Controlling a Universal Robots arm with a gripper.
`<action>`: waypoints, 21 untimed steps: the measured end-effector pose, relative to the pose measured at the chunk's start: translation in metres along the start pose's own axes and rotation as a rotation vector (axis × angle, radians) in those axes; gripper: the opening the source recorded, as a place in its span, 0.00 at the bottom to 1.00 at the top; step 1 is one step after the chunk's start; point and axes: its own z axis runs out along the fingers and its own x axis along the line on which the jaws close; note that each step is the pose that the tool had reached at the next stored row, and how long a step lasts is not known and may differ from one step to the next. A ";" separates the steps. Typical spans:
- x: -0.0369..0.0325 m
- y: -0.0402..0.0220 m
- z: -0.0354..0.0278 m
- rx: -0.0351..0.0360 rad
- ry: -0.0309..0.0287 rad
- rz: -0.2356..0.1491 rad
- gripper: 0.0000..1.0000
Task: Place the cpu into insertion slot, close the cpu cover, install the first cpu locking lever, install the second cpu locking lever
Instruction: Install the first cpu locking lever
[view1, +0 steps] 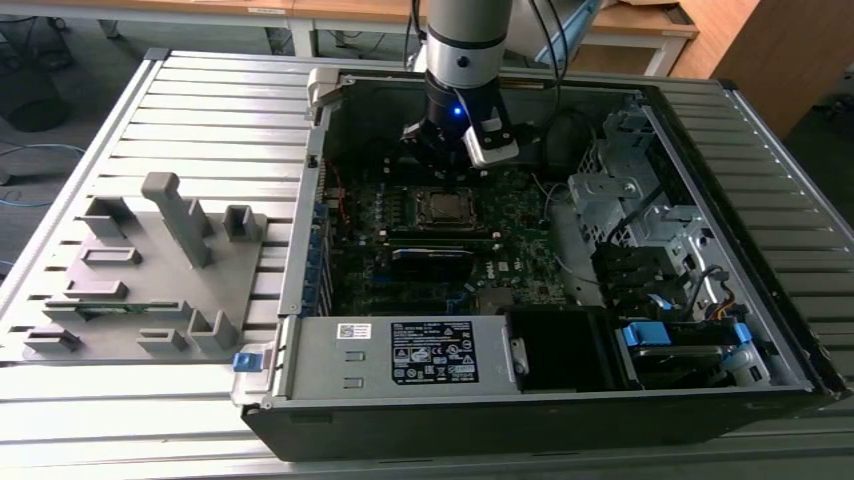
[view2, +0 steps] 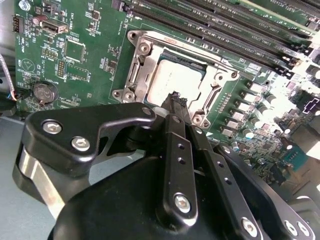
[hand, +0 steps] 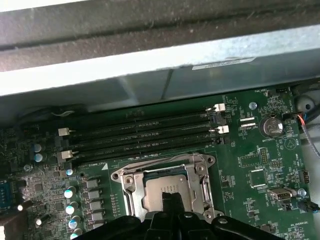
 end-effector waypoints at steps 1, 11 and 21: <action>-0.0001 0.0000 0.0000 -0.0001 0.0001 -0.002 0.11; -0.0019 -0.0043 0.0003 -0.0011 0.0010 -0.036 0.11; -0.0020 -0.0043 -0.0012 -0.0011 0.0012 -0.039 0.11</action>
